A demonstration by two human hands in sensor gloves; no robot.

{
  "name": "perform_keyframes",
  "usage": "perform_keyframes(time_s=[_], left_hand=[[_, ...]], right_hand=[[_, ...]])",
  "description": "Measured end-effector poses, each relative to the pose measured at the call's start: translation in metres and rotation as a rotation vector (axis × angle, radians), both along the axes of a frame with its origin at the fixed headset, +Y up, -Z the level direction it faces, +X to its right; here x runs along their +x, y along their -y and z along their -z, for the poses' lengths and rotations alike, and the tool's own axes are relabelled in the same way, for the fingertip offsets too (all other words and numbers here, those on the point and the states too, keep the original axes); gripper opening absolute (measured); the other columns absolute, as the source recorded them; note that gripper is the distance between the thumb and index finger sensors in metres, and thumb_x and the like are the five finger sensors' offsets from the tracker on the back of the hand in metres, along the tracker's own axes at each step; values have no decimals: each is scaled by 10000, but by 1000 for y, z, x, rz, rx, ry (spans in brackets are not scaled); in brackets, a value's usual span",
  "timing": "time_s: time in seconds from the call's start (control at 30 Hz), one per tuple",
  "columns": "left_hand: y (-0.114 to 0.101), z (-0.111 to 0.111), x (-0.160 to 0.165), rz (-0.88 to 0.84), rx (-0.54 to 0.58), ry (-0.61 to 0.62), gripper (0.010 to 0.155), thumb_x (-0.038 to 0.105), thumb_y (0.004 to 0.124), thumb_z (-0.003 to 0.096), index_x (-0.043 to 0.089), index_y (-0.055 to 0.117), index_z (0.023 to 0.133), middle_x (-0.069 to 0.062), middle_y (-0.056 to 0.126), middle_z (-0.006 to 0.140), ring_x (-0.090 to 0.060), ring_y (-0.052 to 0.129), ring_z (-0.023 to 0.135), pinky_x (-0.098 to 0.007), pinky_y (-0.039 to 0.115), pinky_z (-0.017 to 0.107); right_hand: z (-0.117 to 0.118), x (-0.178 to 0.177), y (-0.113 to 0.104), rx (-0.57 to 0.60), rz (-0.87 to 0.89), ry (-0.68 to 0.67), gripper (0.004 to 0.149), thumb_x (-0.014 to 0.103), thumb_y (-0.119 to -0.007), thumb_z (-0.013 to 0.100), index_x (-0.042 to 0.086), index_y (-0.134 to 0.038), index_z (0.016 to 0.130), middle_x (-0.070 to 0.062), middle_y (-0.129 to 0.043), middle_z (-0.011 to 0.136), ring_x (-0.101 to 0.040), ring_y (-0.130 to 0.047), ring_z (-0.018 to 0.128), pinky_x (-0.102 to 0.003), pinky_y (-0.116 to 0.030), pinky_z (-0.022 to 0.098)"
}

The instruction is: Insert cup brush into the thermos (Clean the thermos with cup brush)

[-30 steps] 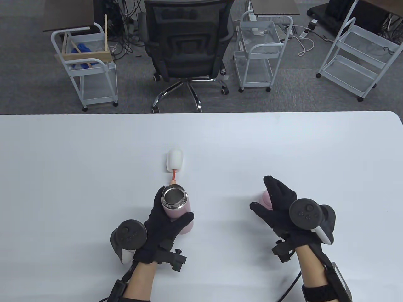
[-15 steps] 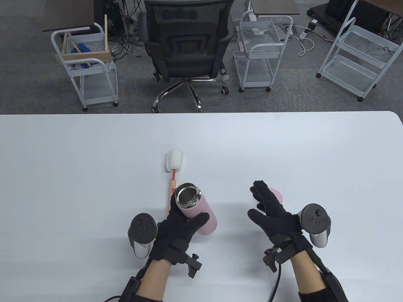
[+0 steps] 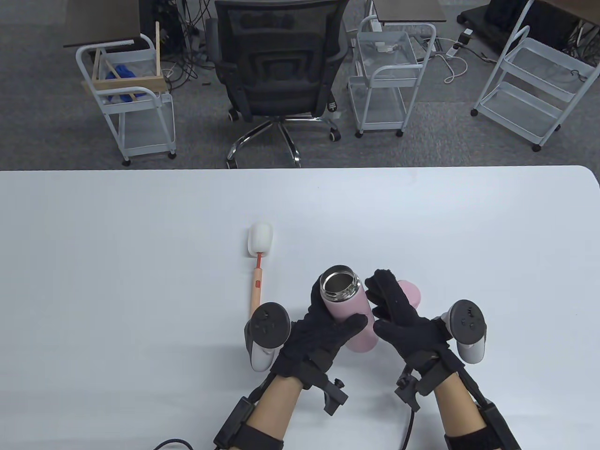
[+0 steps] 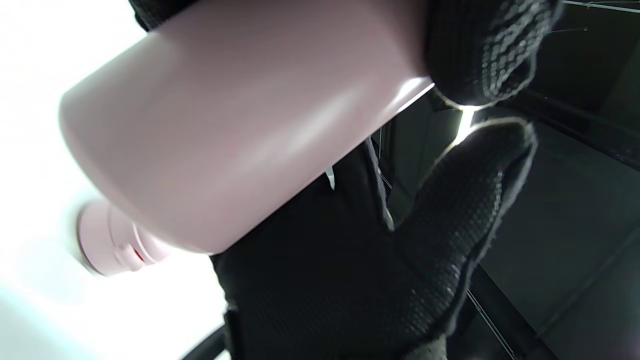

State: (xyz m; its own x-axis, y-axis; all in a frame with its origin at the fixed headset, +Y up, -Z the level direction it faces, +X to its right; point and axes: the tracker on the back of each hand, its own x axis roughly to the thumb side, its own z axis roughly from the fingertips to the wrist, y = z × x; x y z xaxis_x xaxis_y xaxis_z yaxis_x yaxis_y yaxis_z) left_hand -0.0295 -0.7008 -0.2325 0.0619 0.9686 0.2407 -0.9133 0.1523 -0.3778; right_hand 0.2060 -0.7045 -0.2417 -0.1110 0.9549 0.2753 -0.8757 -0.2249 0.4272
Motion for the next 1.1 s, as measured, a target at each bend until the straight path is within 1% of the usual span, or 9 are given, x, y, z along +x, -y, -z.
perform_keyframes(time_s=[0.13,0.23,0.37,0.5,0.53,0.6,0.67,0.73,1.1], left_hand=[[-5,1,14,-61,-36,50,815,434,696,629,84,120,1087,-208,205,1197,-525,383,1108,-579,573,731],[-8,1,18,-68,-26,82,786,410,679,656,67,115,1083,-228,196,1193,-533,371,1103,-556,562,755],[-11,2,18,-74,-17,171,642,304,622,752,36,144,1087,-261,220,1187,-512,375,1103,-555,568,752],[-15,3,9,-52,8,210,513,214,597,803,12,227,1097,-285,308,1182,-488,453,1094,-516,603,768],[-17,3,5,-33,21,204,464,134,612,816,17,268,1105,-275,358,1183,-466,505,1093,-499,625,775],[-22,1,-5,15,51,152,442,152,649,795,50,370,1123,-220,480,1184,-408,606,1101,-534,621,778],[-26,0,-18,71,99,83,672,291,732,720,7,314,1163,-217,500,1209,-425,617,1120,-581,602,771],[-28,-1,-31,65,102,62,803,370,760,685,-17,260,1180,-260,450,1231,-482,569,1132,-614,576,766],[-13,-2,-130,75,78,-261,844,451,820,643,55,324,1198,-200,521,1220,-499,614,1105,-693,575,732]], right_hand=[[0,1,-1,-5,-17,-46,869,667,-704,585,192,-222,1130,-225,-243,1201,-606,-382,1082,-688,-492,724],[0,5,-5,-1,-17,-44,868,645,-741,578,194,-241,1125,-216,-266,1201,-587,-419,1086,-675,-507,722],[-2,7,-9,31,-60,1,918,616,-800,512,173,-261,1108,-239,-318,1183,-597,-492,1043,-650,-567,704],[-2,9,-10,46,-42,24,947,609,-830,476,135,-296,1098,-249,-391,1159,-594,-537,1014,-649,-618,678],[-2,10,-10,48,-26,29,935,616,-820,486,133,-305,1098,-249,-410,1155,-594,-547,1010,-648,-627,673],[-1,13,-9,40,1,27,925,619,-815,492,135,-309,1097,-229,-428,1151,-589,-542,1007,-649,-627,669],[0,17,-8,45,22,64,930,625,-814,490,137,-308,1098,-200,-429,1144,-577,-535,1008,-647,-620,672],[2,22,-7,33,38,79,945,628,-815,486,134,-293,1101,-189,-414,1146,-567,-518,1016,-650,-604,678],[7,49,6,5,73,236,1041,708,-833,396,164,-306,1111,-136,-426,1140,-514,-524,1021,-638,-596,689]])
